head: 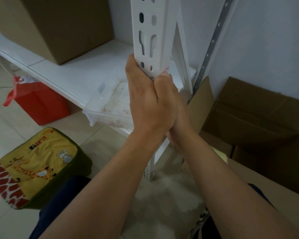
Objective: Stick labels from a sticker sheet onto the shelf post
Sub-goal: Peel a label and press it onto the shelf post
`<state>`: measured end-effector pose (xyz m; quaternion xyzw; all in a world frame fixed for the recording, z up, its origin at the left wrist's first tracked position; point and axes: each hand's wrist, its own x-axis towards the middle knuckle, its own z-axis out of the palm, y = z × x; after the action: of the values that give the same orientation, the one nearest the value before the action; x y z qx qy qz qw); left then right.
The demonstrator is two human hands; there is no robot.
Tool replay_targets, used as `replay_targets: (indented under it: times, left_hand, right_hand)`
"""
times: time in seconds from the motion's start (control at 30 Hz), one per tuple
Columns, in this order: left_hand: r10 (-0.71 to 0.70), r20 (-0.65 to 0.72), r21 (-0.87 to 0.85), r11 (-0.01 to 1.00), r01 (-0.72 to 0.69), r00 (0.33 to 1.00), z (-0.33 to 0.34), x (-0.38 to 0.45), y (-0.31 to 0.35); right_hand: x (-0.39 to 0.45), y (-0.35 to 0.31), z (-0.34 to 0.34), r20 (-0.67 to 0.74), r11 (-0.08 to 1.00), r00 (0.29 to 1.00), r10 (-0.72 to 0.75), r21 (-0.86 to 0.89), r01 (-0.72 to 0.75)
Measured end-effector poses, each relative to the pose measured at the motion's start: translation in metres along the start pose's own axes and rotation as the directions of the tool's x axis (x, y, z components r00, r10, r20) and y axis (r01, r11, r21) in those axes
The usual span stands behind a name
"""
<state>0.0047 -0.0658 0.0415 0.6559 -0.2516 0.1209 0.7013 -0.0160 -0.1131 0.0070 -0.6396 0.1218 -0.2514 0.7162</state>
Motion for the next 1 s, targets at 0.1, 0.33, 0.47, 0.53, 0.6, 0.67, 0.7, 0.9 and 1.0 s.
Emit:
replay_targets:
  times: [0.1, 0.33, 0.47, 0.53, 0.6, 0.67, 0.7, 0.9, 1.0]
  left_hand:
    - [-0.039, 0.001, -0.031, 0.999, 0.039, 0.999, -0.0013, -0.0001, 0.0001]
    - [-0.052, 0.009, -0.097, 0.994, 0.053, 0.999, -0.0026, -0.0013, 0.0042]
    - [-0.047, 0.033, -0.091, 0.995, 0.05, 0.998, -0.004, -0.0017, 0.0027]
    - [-0.028, 0.048, -0.074, 0.997, 0.031, 0.998, -0.0052, -0.0014, -0.0005]
    - [-0.018, 0.052, -0.073, 0.997, 0.022, 0.999, -0.0067, -0.0015, -0.0028]
    - [-0.013, 0.056, -0.072, 0.997, 0.017, 0.998, -0.0074, -0.001, -0.0041]
    - [-0.01, 0.058, -0.064, 0.998, 0.014, 0.998, -0.0074, -0.0008, -0.0044]
    - [-0.019, 0.044, -0.068, 0.997, 0.022, 0.999, -0.0048, -0.0014, 0.0017]
    - [-0.01, 0.026, -0.068, 0.998, 0.012, 1.0, -0.0043, -0.0019, 0.0036]
  right_hand:
    - [0.0028, -0.001, 0.0004, 0.003, 0.999, 0.999, 0.041, 0.03, -0.041]
    - [-0.0044, -0.0067, -0.0028, -0.007, 0.996, 0.996, 0.093, 0.013, -0.092]
    - [0.0007, -0.0025, 0.0021, 0.001, 0.997, 0.997, 0.075, 0.037, -0.075]
    - [0.003, -0.001, 0.0032, -0.028, 0.996, 0.996, 0.079, 0.043, -0.078]
    - [0.0035, -0.0002, 0.0023, -0.01, 0.996, 0.996, 0.085, 0.036, -0.085]
    - [0.0037, 0.0009, 0.0001, -0.002, 0.996, 0.998, 0.065, 0.064, -0.065]
    - [0.0035, 0.0002, 0.0015, -0.005, 0.995, 0.997, 0.074, 0.071, -0.074]
    - [-0.0029, -0.0042, -0.0002, 0.002, 0.996, 0.997, 0.071, 0.062, -0.071]
    - [-0.0038, -0.0046, -0.0012, -0.012, 0.996, 0.997, 0.075, 0.058, -0.074]
